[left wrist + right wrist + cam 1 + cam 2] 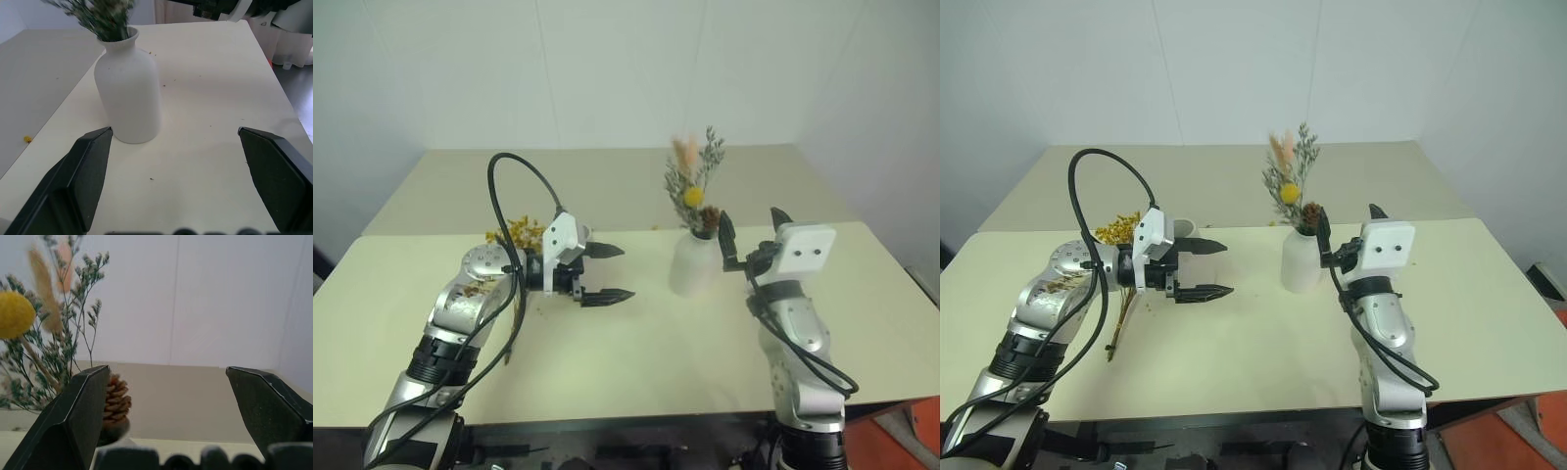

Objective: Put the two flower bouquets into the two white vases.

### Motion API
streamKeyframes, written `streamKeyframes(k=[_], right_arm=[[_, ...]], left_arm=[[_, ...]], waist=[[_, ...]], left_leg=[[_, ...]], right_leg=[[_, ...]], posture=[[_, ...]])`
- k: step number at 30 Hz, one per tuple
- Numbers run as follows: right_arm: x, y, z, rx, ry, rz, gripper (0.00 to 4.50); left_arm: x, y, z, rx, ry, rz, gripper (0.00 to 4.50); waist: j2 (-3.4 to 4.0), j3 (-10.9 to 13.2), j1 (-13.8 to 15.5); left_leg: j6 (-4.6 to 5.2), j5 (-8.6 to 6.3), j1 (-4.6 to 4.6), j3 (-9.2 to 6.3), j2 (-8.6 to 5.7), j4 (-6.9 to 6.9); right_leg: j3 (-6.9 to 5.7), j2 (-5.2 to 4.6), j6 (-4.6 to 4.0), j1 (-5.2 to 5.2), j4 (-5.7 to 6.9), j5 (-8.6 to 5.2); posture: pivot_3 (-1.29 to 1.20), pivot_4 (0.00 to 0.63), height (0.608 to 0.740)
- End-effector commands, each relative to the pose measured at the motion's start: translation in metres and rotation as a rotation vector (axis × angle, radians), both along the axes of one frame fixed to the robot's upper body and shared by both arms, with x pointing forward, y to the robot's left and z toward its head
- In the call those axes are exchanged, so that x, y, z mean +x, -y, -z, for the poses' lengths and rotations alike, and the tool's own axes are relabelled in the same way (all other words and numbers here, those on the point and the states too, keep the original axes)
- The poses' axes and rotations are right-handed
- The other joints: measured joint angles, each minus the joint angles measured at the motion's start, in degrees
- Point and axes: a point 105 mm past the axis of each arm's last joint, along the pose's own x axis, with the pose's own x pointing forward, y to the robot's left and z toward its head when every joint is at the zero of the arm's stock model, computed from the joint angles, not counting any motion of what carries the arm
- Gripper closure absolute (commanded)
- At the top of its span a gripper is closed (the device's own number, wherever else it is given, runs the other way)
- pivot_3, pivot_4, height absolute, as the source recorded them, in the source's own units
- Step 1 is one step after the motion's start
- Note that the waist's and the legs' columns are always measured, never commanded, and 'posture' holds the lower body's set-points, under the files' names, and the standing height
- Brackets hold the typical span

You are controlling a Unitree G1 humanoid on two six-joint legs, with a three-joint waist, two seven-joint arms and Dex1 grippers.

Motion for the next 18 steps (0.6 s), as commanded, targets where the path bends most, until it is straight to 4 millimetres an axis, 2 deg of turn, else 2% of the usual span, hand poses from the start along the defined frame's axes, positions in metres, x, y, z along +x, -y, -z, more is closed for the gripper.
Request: streamKeyframes(k=[1, 5, 9, 12, 15, 18], right_arm=[[-0.023, 0.012, -0.016, -0.071, 0.035, -0.066, 0.03], [-0.052, 0.020, -0.016, -0.241, -0.074, -0.274, 0.03], [-0.080, 0.019, -0.013, -0.376, -0.215, -0.478, 0.03], [-0.087, 0.004, -0.006, -0.429, -0.336, -0.616, 0.03], [-0.093, -0.017, 0.002, -0.498, -0.425, -0.756, 0.03], [-0.096, -0.038, 0.005, -0.509, -0.472, -0.880, 0.03]], left_arm=[[-0.007, -0.008, -0.017, -0.048, 0.037, -0.008, 0.00], [-0.025, -0.021, -0.027, -0.127, -0.011, -0.005, 0.00], [-0.048, -0.044, -0.020, -0.152, -0.104, -0.074, 0.00], [-0.046, -0.067, -0.009, -0.121, -0.124, -0.252, 0.00], [-0.039, -0.093, 0.000, -0.062, -0.132, -0.438, 0.00], [-0.040, -0.111, 0.003, -0.046, -0.155, -0.557, 0.00]], waist=[[0.00, 0.0, 0.0], [0.00, 0.0, -0.1], [0.00, 0.0, -0.4], [-0.01, 0.0, -0.3], [-0.07, 0.0, 0.1], [-0.08, 0.1, 0.0]], left_leg=[[0.00, 0.00, -0.01, -0.01, 0.00, 0.00], [0.01, 0.00, -0.01, 0.00, 0.01, 0.01], [0.06, -0.03, 0.15, 0.03, 0.09, -0.03], [0.05, -0.03, 0.46, 0.06, 0.14, -0.04], [0.05, -0.02, 0.78, 0.04, 0.13, -0.03], [0.05, -0.02, 0.90, 0.04, 0.13, -0.03]], right_leg=[[-0.01, 0.00, 0.00, 0.00, -0.01, 0.00], [-0.01, -0.01, 0.01, 0.03, -0.04, 0.00], [0.03, 0.04, 0.01, 0.14, -0.05, -0.04], [0.06, 0.09, 0.41, 0.38, -0.01, -0.33], [0.03, 0.09, 0.42, 0.70, -0.02, -0.35], [-0.01, 0.08, 0.41, 0.87, -0.11, -0.36]], posture=[[0.00, 0.150, 0.740], [0.00, 0.150, 0.740], [0.00, 0.150, 0.740], [0.00, 0.150, 0.740], [0.00, 0.150, 0.740], [0.00, 0.150, 0.740]])
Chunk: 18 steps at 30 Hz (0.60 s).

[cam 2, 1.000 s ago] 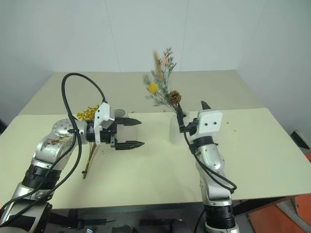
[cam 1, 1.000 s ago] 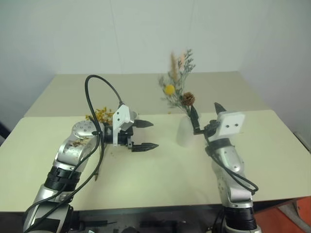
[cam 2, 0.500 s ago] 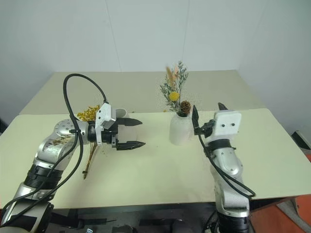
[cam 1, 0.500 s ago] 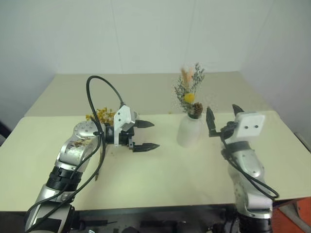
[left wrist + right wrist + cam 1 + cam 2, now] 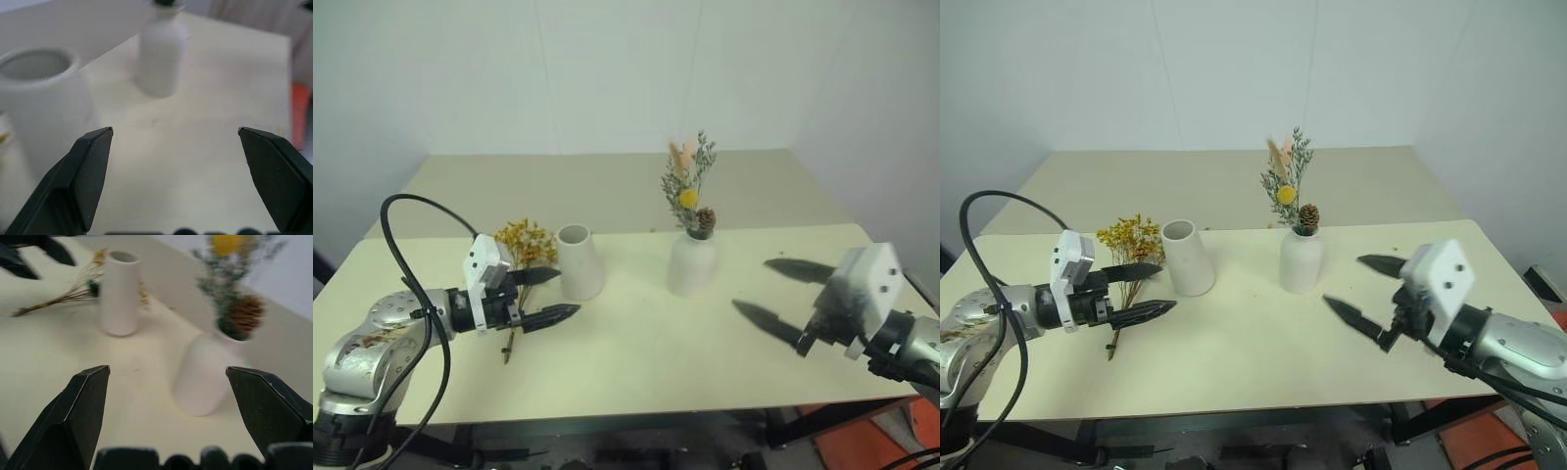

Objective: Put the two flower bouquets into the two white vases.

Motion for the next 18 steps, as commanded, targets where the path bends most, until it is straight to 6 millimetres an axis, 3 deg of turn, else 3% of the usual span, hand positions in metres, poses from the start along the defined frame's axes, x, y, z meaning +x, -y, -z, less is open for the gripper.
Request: streamKeyframes(k=[1, 9, 18], right_arm=[[-0.006, -0.024, 0.001, -0.010, -0.055, -0.113, 0.03], [0.001, -0.051, 0.005, -0.123, -0.102, -0.239, 0.03], [0.007, -0.051, 0.008, -0.154, -0.104, -0.238, 0.03]], left_arm=[[-0.001, -0.018, -0.009, 0.036, 0.020, -0.131, 0.00], [0.017, -0.046, 0.002, 0.018, -0.074, -0.499, 0.00], [0.037, -0.052, 0.019, 0.073, -0.242, -0.809, 0.00]], waist=[[-0.01, 0.0, 0.0], [-0.03, 0.0, 1.0], [-0.11, 0.0, 1.7]], left_leg=[[0.00, 0.00, -0.01, 0.00, 0.01, 0.00], [-0.01, -0.01, -0.79, -0.03, -0.06, -0.04], [-0.02, 0.00, -0.87, -0.12, -0.12, 0.04]], right_leg=[[0.00, 0.00, 0.00, 0.00, -0.04, 0.00], [-0.05, -0.10, -0.20, -0.71, -0.15, 0.18], [-0.14, -0.10, -0.34, -0.68, -0.15, 0.31]], posture=[[0.00, 0.150, 0.740], [0.00, 0.150, 0.740], [0.00, 0.150, 0.740]])
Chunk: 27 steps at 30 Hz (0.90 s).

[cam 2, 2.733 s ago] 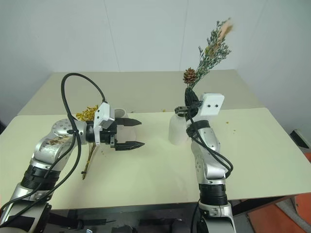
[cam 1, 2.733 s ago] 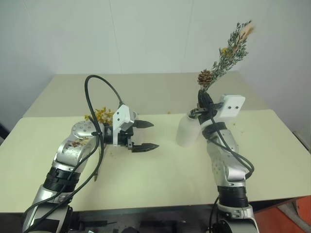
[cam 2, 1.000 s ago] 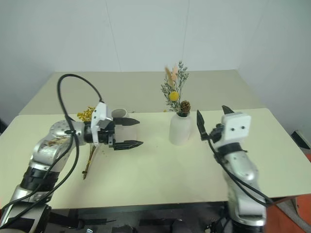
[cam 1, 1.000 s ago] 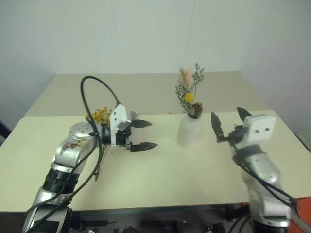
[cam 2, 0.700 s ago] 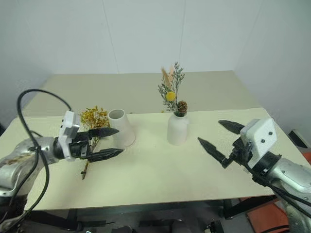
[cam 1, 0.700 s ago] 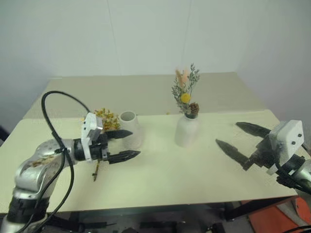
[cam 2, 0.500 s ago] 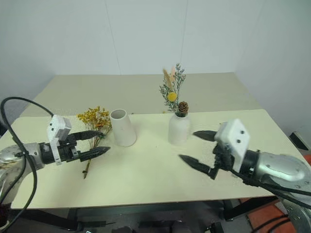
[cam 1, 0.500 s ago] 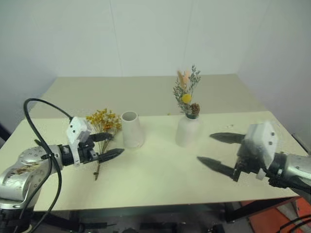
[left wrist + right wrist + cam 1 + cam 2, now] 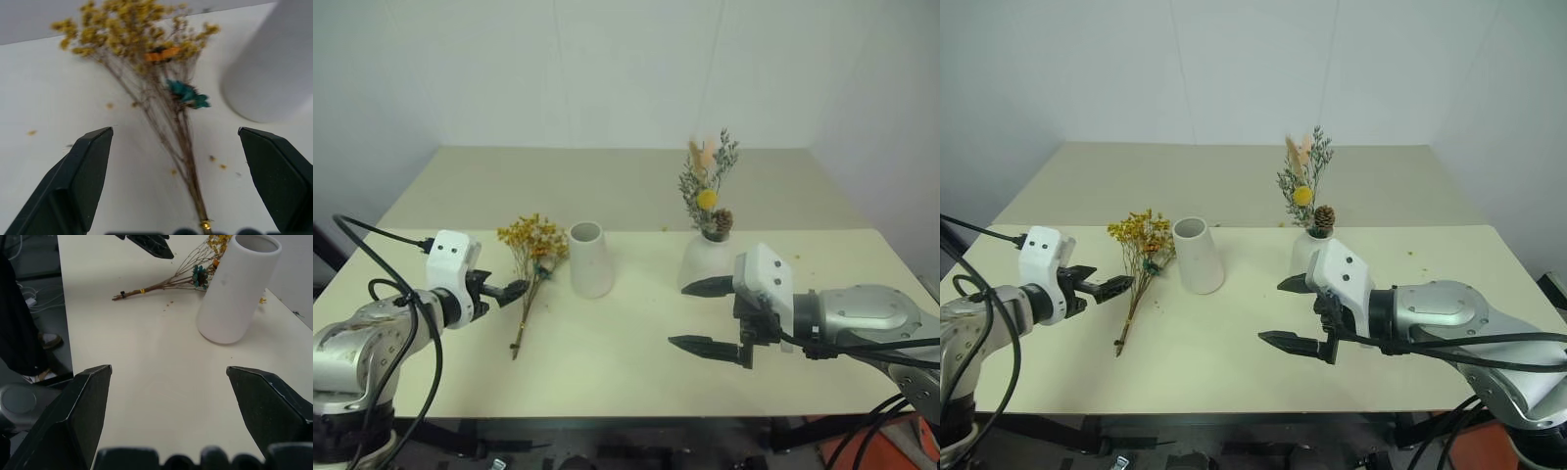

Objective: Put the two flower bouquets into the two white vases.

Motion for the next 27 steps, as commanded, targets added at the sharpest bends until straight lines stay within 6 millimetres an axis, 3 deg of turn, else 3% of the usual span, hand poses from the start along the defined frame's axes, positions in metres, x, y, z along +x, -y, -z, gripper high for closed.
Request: streamKeyframes(k=[1, 6, 15, 18, 27], right_arm=[[0.001, 0.000, -0.006, -0.003, 0.043, 0.011, 0.03], [0.000, 0.000, -0.005, 0.007, 0.046, 0.029, 0.03], [-0.003, 0.000, -0.005, 0.020, 0.046, 0.052, 0.03], [-0.003, -0.001, -0.005, 0.025, 0.043, 0.058, 0.00], [-0.002, 0.001, -0.005, 0.026, 0.043, 0.071, 0.00]], left_arm=[[0.003, -0.004, 0.010, 0.021, -0.062, -0.102, 0.00], [0.014, 0.001, 0.029, -0.009, -0.134, -0.151, 0.00], [0.034, 0.019, 0.028, -0.027, -0.139, -0.112, 0.00], [0.038, 0.023, 0.030, -0.038, -0.145, -0.082, 0.63], [0.038, 0.018, 0.031, -0.047, -0.186, -0.105, 3.39]], waist=[[-0.01, 0.0, -0.2], [-0.01, 0.0, -0.4], [-0.02, 0.0, -0.2], [-0.02, 0.0, -0.3], [-0.02, 0.0, -0.2]], left_leg=[[0.00, 0.00, -0.01, 0.00, 0.00, 0.00], [-0.01, 0.01, 0.01, 0.01, 0.01, -0.01], [-0.04, 0.02, -0.04, 0.00, -0.03, 0.00], [-0.04, 0.02, -0.01, 0.01, -0.03, 0.00], [-0.04, 0.02, -0.03, 0.00, -0.03, 0.00]], right_leg=[[0.00, 0.00, -0.01, -0.01, 0.00, 0.01], [0.05, 0.02, -0.06, -0.06, 0.08, 0.03], [0.03, -0.01, -0.05, -0.06, 0.04, 0.04], [0.03, -0.01, -0.06, -0.05, 0.06, 0.04], [0.03, -0.01, -0.05, -0.05, 0.06, 0.04]], posture=[[0.00, 0.150, 0.740], [0.00, 0.150, 0.740], [0.00, 0.150, 0.740], [0.00, 0.150, 0.740], [0.00, 0.150, 0.740]])
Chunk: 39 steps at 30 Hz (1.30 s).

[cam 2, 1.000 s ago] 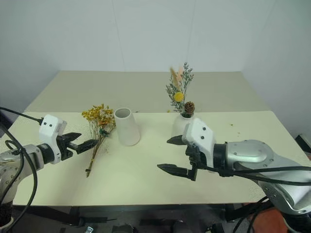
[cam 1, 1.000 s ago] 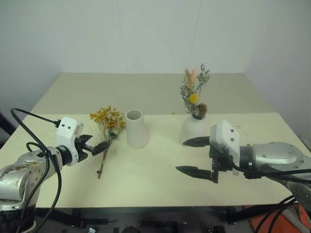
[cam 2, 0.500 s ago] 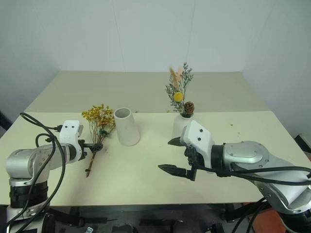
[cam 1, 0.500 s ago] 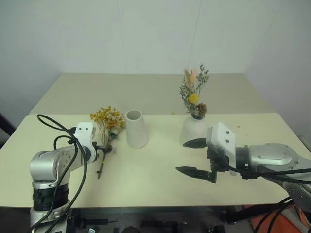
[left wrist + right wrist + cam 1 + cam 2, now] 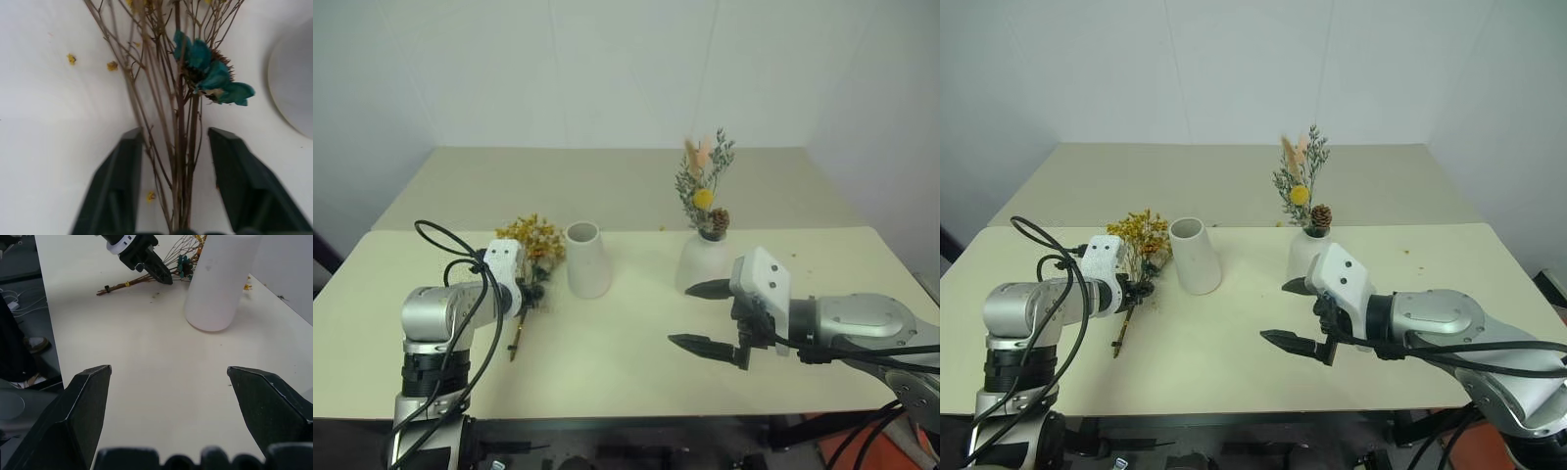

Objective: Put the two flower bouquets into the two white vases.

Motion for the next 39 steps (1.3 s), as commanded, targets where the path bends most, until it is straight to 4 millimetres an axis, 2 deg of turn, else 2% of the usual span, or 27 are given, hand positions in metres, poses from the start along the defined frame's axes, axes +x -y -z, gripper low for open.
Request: streamKeyframes(k=[1, 9, 11, 14, 20, 23, 27, 31, 34, 39], right_arm=[[-0.003, -0.001, -0.009, 0.007, 0.047, -0.005, 0.00], [-0.001, -0.001, -0.008, 0.010, 0.047, -0.009, 0.00], [0.000, -0.001, -0.008, 0.010, 0.047, -0.007, 0.00], [0.000, -0.002, -0.007, 0.011, 0.048, -0.005, 0.00], [0.000, -0.002, -0.007, 0.012, 0.050, -0.002, 0.00], [0.000, -0.001, -0.007, 0.011, 0.050, -0.002, 0.00], [0.000, -0.002, -0.007, 0.014, 0.057, 0.003, 0.00], [0.004, -0.003, -0.012, 0.041, 0.087, 0.019, 0.00], [0.007, -0.004, -0.016, 0.074, 0.113, 0.026, 0.00], [0.012, -0.006, -0.021, 0.114, 0.142, 0.051, 0.00]], left_arm=[[0.000, -0.005, -0.009, 0.017, 0.019, -0.018, 3.39], [-0.002, -0.008, -0.011, 0.031, 0.031, -0.008, 3.39], [-0.002, -0.007, -0.011, 0.014, 0.042, 0.004, 3.72], [-0.003, -0.007, -0.010, 0.018, 0.032, -0.003, 4.48], [-0.001, -0.012, -0.013, 0.039, 0.044, -0.016, 4.48], [0.007, -0.021, -0.037, 0.018, 0.141, -0.075, 4.48], [0.017, -0.036, -0.115, -0.011, 0.440, -0.119, 4.48], [0.017, -0.035, -0.175, -0.059, 0.656, -0.069, 4.48], [0.012, -0.022, -0.210, -0.204, 0.839, 0.076, 4.48], [0.002, -0.006, -0.237, -0.455, 1.056, 0.283, 4.48]], waist=[[0.00, 0.0, 0.0], [0.00, 0.0, 0.0], [0.00, 0.0, 0.0], [0.00, 0.0, 0.0], [0.00, 0.0, 0.0], [-0.01, 0.0, 0.0], [-0.04, 0.0, 0.0], [-0.05, 0.0, -0.1], [-0.05, 0.0, 0.0], [-0.05, 0.0, 0.0]], left_leg=[[0.00, 0.00, 0.00, 0.00, 0.00, 0.00], [0.00, 0.00, 0.00, 0.00, 0.00, 0.00], [0.00, 0.00, 0.00, 0.00, 0.00, 0.00], [0.00, 0.00, 0.00, 0.00, 0.00, 0.00], [0.00, 0.00, 0.00, 0.00, 0.00, 0.00], [0.00, 0.00, 0.00, 0.00, 0.01, 0.00], [-0.01, 0.01, -0.04, -0.02, 0.01, 0.01], [-0.02, 0.01, -0.08, 0.01, -0.02, 0.01], [-0.04, 0.02, -0.02, 0.02, -0.03, 0.01], [-0.11, 0.06, -0.05, 0.01, -0.02, 0.03]], right_leg=[[0.00, 0.00, 0.00, 0.00, 0.00, 0.00], [0.00, 0.00, 0.00, 0.00, 0.00, 0.00], [0.00, 0.00, 0.00, -0.01, 0.00, 0.00], [0.00, 0.00, 0.00, -0.01, 0.00, 0.00], [0.00, 0.00, 0.00, -0.01, 0.01, 0.00], [0.00, 0.00, 0.00, -0.01, 0.01, 0.00], [-0.03, 0.00, -0.01, -0.03, 0.00, 0.01], [-0.01, -0.02, 0.01, -0.04, -0.05, 0.02], [0.00, -0.05, 0.03, -0.02, -0.01, 0.03], [-0.03, -0.05, 0.03, -0.02, 0.02, 0.03]], posture=[[0.00, 0.150, 0.740], [0.00, 0.150, 0.740], [0.00, 0.150, 0.740], [0.00, 0.150, 0.740], [0.00, 0.150, 0.740], [0.00, 0.150, 0.740], [0.00, 0.150, 0.740], [0.00, 0.150, 0.740], [0.00, 0.150, 0.740], [0.00, 0.150, 0.740]])
